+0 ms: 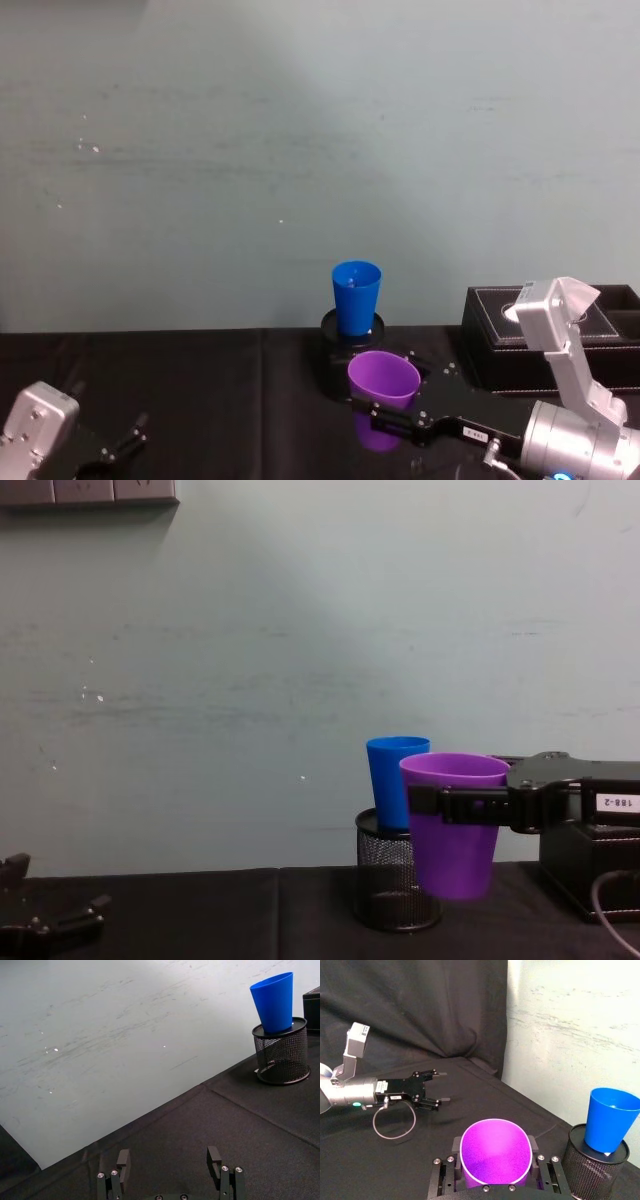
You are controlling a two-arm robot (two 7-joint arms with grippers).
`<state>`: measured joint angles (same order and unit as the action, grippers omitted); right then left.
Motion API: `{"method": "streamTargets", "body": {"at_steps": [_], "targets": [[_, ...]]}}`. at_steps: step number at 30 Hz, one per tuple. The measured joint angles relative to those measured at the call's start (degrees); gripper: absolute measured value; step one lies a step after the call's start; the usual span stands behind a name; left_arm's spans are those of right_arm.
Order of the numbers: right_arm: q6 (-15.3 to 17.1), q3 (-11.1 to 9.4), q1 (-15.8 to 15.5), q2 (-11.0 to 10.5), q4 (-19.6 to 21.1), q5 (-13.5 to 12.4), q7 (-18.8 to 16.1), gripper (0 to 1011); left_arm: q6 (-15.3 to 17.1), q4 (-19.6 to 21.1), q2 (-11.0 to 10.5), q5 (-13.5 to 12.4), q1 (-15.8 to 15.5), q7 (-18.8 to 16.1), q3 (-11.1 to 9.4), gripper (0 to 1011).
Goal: Pick up one cup with a gripper and tap it against the other cup.
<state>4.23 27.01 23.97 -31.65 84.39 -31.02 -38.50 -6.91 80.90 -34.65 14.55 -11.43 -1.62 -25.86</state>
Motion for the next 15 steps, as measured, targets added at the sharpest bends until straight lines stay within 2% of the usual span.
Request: {"method": "streamTargets", "body": {"at_steps": [15], "targets": [[0.01, 0.01, 0.19, 0.10, -0.23, 0.24, -0.06, 735, 0.00, 0.00, 0.00, 0.00, 0.00, 0.00, 0.00, 1000]]}}
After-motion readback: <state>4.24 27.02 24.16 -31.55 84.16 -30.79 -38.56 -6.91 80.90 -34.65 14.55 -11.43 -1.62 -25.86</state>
